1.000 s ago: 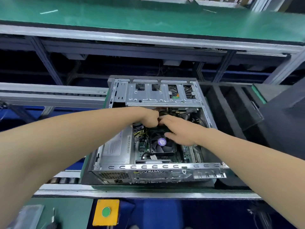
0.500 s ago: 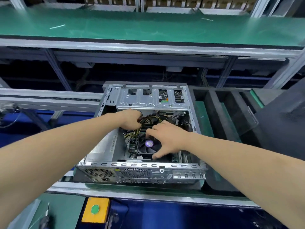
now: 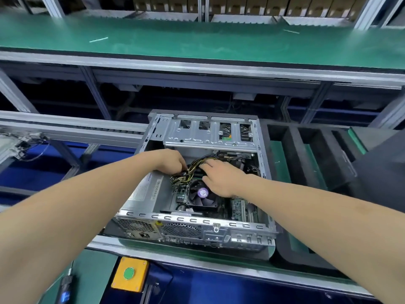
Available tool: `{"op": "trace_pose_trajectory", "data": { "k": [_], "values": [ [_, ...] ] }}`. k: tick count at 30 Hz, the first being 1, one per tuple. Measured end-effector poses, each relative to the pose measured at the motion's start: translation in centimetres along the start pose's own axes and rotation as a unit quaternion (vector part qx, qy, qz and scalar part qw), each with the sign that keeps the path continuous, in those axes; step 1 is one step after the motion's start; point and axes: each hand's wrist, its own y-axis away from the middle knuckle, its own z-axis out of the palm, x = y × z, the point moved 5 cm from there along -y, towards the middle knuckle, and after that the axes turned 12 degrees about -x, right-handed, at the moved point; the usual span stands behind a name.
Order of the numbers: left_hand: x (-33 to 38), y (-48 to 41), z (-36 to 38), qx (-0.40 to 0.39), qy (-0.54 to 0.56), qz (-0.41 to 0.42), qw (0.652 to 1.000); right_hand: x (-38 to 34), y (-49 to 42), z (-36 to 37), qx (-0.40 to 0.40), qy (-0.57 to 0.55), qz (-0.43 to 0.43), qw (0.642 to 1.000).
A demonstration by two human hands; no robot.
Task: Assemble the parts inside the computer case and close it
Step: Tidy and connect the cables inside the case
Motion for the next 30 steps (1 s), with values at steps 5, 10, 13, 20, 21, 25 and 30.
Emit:
{"op": "trace_pose_trajectory", "data": {
  "k": [5, 10, 13, 20, 21, 25, 30],
  "values": [
    [-1.2, -1.3, -0.2, -0.036, 0.013, -0.035, 0.999, -0.2, -1.1, -1.5, 0.031, -0.061, -0.044, 0.997],
    [-2.8, -1.7, 0.0, -0.117, 0.02, -0.117, 0.986, -0.5, -1.5, -2.0, -0.004, -0.035, -0.074, 0.997],
    [-2.4, -1.8, 0.2, -0.146, 0.004, -0.11, 0.983, -0.6, -1.6, -2.6, -0.019, -0.04, -0.083, 0.996],
    [1.9, -2.9, -0.1, -0.089, -0.094, 0.011, 0.992, -1.2, -0.2, -3.7, -0.019, -0.04, -0.197, 0.979],
    [2.9, -3.1, -0.2, -0.075, -0.106, 0.047, 0.99, -1.2, -0.2, -3.5, -0.036, -0.032, -0.201, 0.978],
    [5.8, -3.8, -0.8, 0.056, -0.169, 0.148, 0.973, -0.9, -0.4, -2.7, -0.109, 0.024, -0.213, 0.971],
    [6.9, -5.0, 0.0, 0.096, -0.087, 0.247, 0.96, -0.1, 0.0, -1.7, -0.175, 0.025, -0.236, 0.956]
  ]
}}
